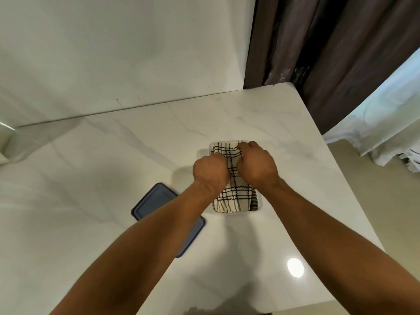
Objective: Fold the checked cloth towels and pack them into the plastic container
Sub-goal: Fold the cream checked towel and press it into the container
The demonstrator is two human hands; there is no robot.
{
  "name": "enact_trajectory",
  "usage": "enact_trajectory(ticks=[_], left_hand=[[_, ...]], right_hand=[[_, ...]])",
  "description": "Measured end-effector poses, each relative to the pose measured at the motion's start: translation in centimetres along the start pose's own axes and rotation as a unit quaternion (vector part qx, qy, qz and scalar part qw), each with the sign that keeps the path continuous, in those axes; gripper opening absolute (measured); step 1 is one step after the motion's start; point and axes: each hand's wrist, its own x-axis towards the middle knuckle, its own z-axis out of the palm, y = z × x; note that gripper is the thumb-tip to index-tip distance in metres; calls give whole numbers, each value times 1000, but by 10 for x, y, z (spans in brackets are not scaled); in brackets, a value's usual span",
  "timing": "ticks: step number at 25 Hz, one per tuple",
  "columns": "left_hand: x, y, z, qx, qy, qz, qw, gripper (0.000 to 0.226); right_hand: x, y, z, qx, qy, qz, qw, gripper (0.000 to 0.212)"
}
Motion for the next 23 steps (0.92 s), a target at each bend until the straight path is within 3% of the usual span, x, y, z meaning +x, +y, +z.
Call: enact_trajectory(ticks=[2,6,9,15,19,21,23], left_hand=[[6,-4,0,-27,2,8,1000,44],[7,-12,16,8,8,65,998,47],[6,-16,28,28,31,70,997,44],[-1,-17,35,89,104,129,982,49],[1,-19,39,58,28,201,977,59],[-1,-21,40,47,-4,187,981,61],[-3,-23,41,36,-23,179,983,63]], right_hand=[[2,5,-10,55,-20,48,997,33],[-21,4,-11,-27,-143,68,987,23],[-32,-1,-2,33,-155,106,982,20],[-40,11,3,154,-106,163,969,15],[-46,12,7,263,-170,165,935,15],[-51,11,8,203,-191,128,952,34],[-55,8,9,74,-162,88,980,50]])
